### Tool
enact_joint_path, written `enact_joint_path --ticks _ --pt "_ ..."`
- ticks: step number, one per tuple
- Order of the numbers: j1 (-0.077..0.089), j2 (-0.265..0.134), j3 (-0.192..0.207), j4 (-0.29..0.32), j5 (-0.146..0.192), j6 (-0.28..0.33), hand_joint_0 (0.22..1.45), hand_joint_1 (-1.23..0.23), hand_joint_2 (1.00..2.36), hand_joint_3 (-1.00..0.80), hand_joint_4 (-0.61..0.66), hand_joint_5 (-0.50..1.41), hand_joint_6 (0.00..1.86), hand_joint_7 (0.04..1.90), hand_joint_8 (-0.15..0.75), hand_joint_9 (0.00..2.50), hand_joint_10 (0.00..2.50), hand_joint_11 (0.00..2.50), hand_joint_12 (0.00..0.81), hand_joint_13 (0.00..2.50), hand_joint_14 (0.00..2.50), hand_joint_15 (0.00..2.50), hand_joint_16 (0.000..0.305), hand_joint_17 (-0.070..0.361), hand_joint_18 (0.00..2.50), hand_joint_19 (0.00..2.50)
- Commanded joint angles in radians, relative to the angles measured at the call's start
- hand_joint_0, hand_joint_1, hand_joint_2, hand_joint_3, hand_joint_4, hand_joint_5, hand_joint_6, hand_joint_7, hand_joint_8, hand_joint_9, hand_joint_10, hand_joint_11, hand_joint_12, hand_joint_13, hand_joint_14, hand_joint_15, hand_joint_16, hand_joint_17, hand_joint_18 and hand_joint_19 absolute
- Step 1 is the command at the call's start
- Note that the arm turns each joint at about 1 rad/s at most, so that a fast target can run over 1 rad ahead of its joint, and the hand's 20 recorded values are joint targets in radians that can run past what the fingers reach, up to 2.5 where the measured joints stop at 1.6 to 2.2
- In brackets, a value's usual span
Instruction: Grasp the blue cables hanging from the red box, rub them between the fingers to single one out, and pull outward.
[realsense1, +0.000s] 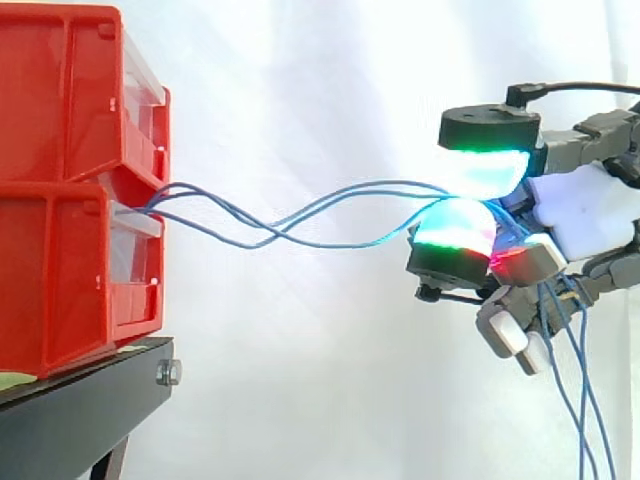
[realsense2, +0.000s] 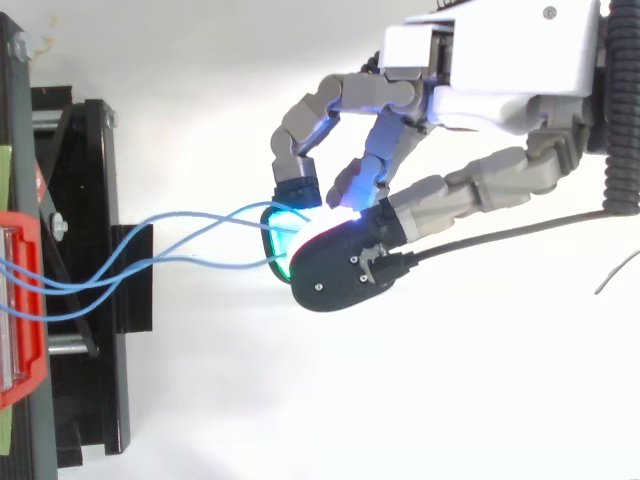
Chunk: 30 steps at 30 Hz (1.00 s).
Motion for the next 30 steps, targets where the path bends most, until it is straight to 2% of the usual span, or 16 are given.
enact_joint_path --ticks 1,10,15,19,30 --pt "0.000 0.000 0.000 0.000 -0.001 0.000 0.68 -0.89 1.02 -0.25 -0.02 -0.17 0.92 1.01 0.228 1.14 0.02 0.82 0.331 0.83 0.03 0.63 0.047 0.105 0.66 0.64" --pt "0.000 0.000 0.000 0.000 0.001 0.000 0.72 -0.90 1.00 -0.47 0.00 -0.17 0.92 0.98 0.226 1.17 0.02 0.82 0.325 0.84 0.03 0.62 0.046 0.103 0.68 0.63" --pt "0.000 0.000 0.000 0.000 -0.001 0.000 0.59 -0.73 1.00 -0.50 0.03 -0.15 0.89 1.02 0.235 1.27 0.02 0.83 0.327 0.88 0.03 0.65 0.046 0.104 0.69 0.67" --pt "0.000 0.000 0.000 0.000 0.001 0.000 0.54 -0.62 1.00 -0.50 0.06 -0.14 0.88 1.02 0.244 1.29 0.02 0.82 0.340 0.90 0.03 0.65 0.049 0.110 0.69 0.68" --pt "0.000 0.000 0.000 0.000 0.001 0.000 0.51 -0.46 1.00 -0.50 0.06 -0.14 0.86 1.02 0.265 1.34 0.02 0.82 0.351 0.94 0.03 0.66 0.052 0.117 0.71 0.68"
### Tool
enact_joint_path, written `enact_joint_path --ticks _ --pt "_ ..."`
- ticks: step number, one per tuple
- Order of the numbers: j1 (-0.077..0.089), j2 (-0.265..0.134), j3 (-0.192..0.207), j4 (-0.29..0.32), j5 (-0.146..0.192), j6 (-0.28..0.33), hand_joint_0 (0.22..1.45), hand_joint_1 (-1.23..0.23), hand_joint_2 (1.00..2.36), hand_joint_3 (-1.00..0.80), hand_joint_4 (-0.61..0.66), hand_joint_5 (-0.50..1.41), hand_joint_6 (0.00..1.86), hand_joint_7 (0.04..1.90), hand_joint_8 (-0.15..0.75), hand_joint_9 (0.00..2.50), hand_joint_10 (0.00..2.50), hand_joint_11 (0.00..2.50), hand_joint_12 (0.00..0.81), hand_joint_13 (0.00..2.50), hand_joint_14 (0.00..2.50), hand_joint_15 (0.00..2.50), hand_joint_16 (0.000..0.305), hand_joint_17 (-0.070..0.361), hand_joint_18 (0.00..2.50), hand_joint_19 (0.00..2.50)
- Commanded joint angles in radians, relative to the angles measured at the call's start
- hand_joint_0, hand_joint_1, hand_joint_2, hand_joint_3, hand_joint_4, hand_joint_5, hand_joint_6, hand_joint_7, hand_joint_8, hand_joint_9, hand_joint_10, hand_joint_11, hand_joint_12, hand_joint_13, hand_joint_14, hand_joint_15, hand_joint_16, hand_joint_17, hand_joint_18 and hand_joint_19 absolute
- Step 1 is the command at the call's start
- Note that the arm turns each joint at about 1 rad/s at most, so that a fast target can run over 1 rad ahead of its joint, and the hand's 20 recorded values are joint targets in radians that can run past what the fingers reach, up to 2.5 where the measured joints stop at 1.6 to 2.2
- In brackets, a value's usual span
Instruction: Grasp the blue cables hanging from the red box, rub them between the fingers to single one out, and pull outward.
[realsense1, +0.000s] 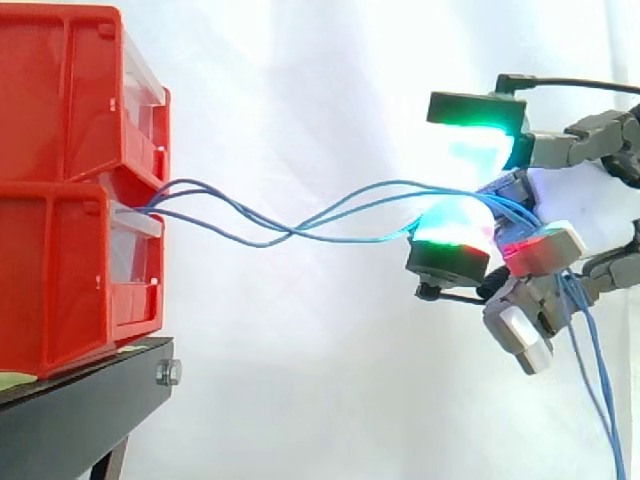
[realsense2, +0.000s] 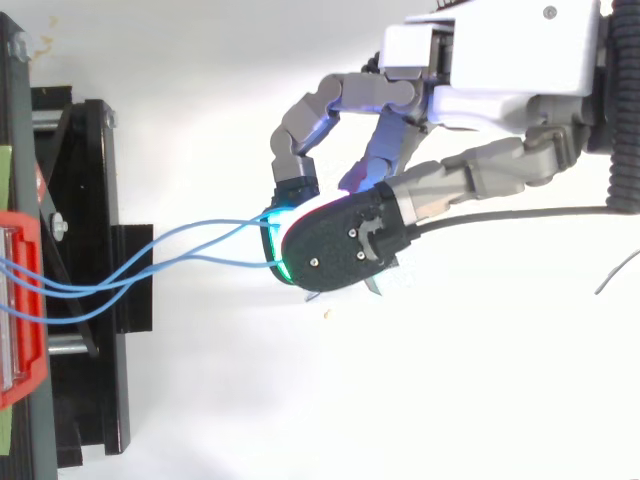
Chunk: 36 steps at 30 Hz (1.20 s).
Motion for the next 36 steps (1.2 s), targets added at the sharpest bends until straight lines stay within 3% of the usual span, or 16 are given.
enact_joint_path --ticks 1,7,10,11,13,15,17,22,24,27,34,36 --pt "0.000 0.000 0.000 0.000 0.000 0.000 0.51 -0.46 1.00 -0.50 0.06 -0.14 0.86 1.02 0.264 1.35 0.02 0.81 0.352 0.94 0.03 0.67 0.052 0.117 0.72 0.68" --pt "0.000 0.000 0.000 0.000 0.000 0.000 0.60 -0.63 1.01 -0.41 0.05 -0.14 0.86 1.06 0.237 1.32 0.02 0.83 0.331 0.95 0.03 0.68 0.048 0.108 0.72 0.69" --pt "0.000 0.000 0.000 0.000 0.000 0.000 0.62 -0.78 1.02 -0.20 0.03 -0.15 0.87 1.18 0.237 1.26 0.02 0.84 0.331 0.93 0.03 0.68 0.048 0.107 0.72 0.68" --pt "0.000 0.000 0.000 0.000 0.000 0.000 0.63 -0.82 1.02 -0.05 -0.05 -0.15 0.90 1.28 0.242 1.26 0.03 0.86 0.333 0.93 0.03 0.69 0.048 0.109 0.73 0.66" --pt "0.000 0.000 0.000 0.000 0.000 0.000 0.65 -0.84 1.03 0.05 -0.11 -0.16 0.91 1.41 0.243 1.23 0.02 0.84 0.333 0.92 0.03 0.69 0.048 0.108 0.71 0.65" --pt "0.000 0.000 0.000 0.000 0.000 0.000 0.69 -0.85 1.02 0.18 -0.18 -0.17 0.95 1.33 0.237 1.20 0.02 0.84 0.338 0.91 0.03 0.69 0.050 0.111 0.71 0.65" --pt "0.000 0.000 0.000 0.000 0.000 0.000 0.71 -0.83 1.02 0.25 -0.11 -0.18 0.95 1.25 0.231 1.18 0.02 0.83 0.332 0.90 0.03 0.70 0.049 0.111 0.69 0.67" --pt "0.000 0.000 0.000 0.000 0.000 0.000 0.69 -0.87 1.02 0.02 -0.04 -0.20 0.93 1.10 0.208 1.13 0.02 0.81 0.317 0.87 0.03 0.69 0.046 0.104 0.66 0.64" --pt "0.000 0.000 0.000 0.000 0.000 0.000 0.71 -0.90 1.02 -0.21 -0.03 -0.20 0.93 1.06 0.207 1.12 0.02 0.83 0.316 0.86 0.03 0.68 0.046 0.103 0.66 0.63" --pt "0.000 0.000 0.000 0.000 0.000 0.000 0.73 -0.90 1.01 -0.43 -0.03 -0.19 0.93 1.03 0.204 1.14 0.02 0.82 0.310 0.87 0.03 0.67 0.045 0.101 0.68 0.62" --pt "0.000 0.000 0.000 0.000 0.000 0.000 0.73 -0.91 1.00 -0.50 -0.07 -0.16 0.92 1.10 0.209 1.27 0.02 0.84 0.303 0.94 0.03 0.70 0.043 0.097 0.76 0.62" --pt "0.000 0.000 -0.002 0.000 0.000 0.000 0.66 -0.87 1.00 -0.50 -0.02 -0.14 0.91 1.06 0.212 1.31 0.02 0.84 0.308 0.96 0.03 0.70 0.043 0.097 0.78 0.64"
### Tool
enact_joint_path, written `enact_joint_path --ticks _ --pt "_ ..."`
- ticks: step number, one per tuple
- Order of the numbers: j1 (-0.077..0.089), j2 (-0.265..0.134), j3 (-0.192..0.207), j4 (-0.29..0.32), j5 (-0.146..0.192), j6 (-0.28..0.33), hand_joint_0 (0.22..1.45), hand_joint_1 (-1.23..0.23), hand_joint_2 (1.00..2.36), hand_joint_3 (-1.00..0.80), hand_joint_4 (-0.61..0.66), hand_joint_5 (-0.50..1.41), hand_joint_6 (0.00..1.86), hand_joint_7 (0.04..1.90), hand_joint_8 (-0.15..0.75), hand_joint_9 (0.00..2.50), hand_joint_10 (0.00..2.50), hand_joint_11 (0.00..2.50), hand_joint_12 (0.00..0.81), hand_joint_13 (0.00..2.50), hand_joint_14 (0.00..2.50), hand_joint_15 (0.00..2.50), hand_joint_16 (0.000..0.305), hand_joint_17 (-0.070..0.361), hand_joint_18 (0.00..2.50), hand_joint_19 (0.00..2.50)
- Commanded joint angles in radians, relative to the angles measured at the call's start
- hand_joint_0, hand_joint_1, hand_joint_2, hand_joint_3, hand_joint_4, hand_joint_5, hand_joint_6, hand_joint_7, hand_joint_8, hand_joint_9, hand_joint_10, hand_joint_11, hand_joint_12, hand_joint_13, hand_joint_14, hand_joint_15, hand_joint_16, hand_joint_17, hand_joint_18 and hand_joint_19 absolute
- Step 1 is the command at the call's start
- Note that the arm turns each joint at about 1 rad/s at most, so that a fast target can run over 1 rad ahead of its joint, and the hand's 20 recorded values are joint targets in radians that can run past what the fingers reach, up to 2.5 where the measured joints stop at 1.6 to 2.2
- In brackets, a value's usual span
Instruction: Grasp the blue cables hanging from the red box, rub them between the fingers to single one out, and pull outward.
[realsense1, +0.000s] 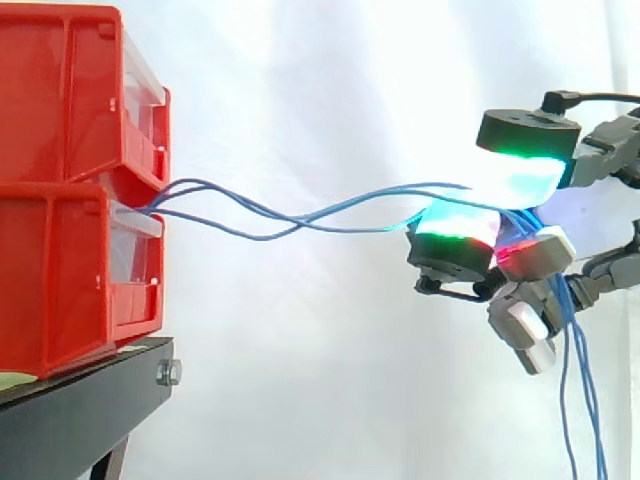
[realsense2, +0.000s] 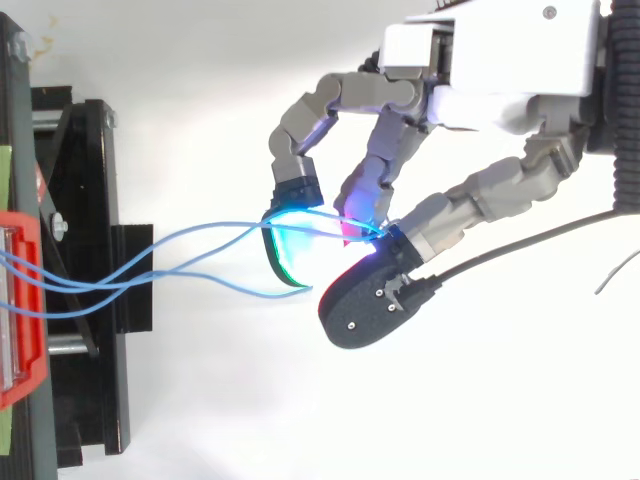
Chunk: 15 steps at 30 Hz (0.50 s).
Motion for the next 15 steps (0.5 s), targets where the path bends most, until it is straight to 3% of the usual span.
enact_joint_path --ticks 1,6,15 --pt "0.000 0.000 0.000 0.000 0.000 0.000 0.64 -0.85 1.00 -0.50 -0.01 -0.14 0.91 1.07 0.214 1.32 0.02 0.84 0.305 0.96 0.03 0.71 0.043 0.098 0.77 0.64" --pt "0.000 0.000 0.000 0.000 0.000 0.000 0.51 -0.66 1.00 -0.50 0.03 -0.12 0.87 1.01 0.231 1.39 0.03 0.83 0.331 0.99 0.03 0.72 0.050 0.111 0.79 0.63" --pt "0.000 0.000 -0.001 0.000 0.000 0.000 0.49 -0.31 1.00 -0.50 0.05 -0.08 0.74 1.00 0.242 1.44 0.02 0.74 0.349 1.00 0.03 0.70 0.054 0.120 0.77 0.62"
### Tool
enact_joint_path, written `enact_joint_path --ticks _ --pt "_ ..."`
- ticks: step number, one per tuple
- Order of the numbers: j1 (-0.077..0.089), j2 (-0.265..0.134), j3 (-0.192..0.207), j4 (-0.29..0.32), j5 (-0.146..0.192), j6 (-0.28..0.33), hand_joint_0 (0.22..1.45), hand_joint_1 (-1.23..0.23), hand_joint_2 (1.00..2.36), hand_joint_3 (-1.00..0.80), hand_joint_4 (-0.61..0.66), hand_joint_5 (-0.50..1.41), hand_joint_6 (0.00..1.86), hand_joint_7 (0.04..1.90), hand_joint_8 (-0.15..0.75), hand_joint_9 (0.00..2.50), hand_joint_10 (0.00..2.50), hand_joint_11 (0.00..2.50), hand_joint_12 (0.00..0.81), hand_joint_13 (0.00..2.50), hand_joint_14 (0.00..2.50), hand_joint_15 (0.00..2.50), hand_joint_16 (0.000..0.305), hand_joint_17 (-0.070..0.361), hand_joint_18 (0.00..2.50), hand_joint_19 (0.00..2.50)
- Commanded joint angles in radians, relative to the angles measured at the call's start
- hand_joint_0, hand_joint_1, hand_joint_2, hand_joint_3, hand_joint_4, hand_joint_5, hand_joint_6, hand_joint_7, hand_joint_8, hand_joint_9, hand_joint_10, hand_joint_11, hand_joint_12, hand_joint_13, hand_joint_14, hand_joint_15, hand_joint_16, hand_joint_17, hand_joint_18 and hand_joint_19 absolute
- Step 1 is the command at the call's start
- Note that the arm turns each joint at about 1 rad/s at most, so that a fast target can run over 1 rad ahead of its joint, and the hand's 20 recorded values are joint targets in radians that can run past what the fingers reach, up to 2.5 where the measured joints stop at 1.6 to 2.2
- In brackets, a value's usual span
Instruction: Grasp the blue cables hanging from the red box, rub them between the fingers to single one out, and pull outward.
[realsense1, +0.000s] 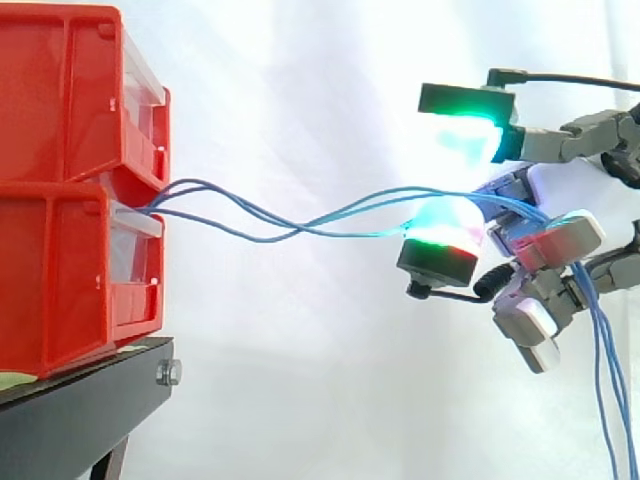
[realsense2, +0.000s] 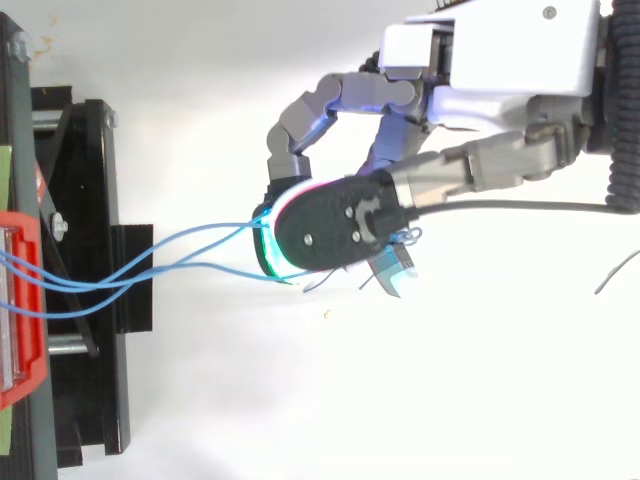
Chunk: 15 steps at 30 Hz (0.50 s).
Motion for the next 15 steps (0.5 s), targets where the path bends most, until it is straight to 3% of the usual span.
enact_joint_path --ticks 1,6,8,15 --pt "0.000 0.001 0.000 0.000 0.000 0.000 0.49 -0.30 1.00 -0.50 0.06 -0.08 0.73 1.02 0.242 1.44 0.02 0.74 0.348 1.00 0.03 0.70 0.054 0.121 0.77 0.63" --pt "0.000 0.000 0.000 0.000 0.000 0.000 0.54 -0.39 1.00 -0.50 0.03 -0.06 0.70 1.14 0.240 1.45 0.03 0.75 0.330 1.00 0.03 0.70 0.050 0.112 0.75 0.65" --pt "0.000 0.000 0.000 0.000 0.000 0.000 0.58 -0.54 1.01 -0.40 0.03 -0.07 0.72 1.16 0.235 1.46 0.02 0.77 0.325 1.00 0.03 0.71 0.048 0.108 0.75 0.66" --pt "0.000 0.000 0.000 0.000 0.000 0.000 0.57 -0.67 1.01 -0.22 0.05 -0.11 0.85 1.13 0.266 1.42 0.02 0.81 0.358 1.03 0.03 0.71 0.055 0.123 0.83 0.62"
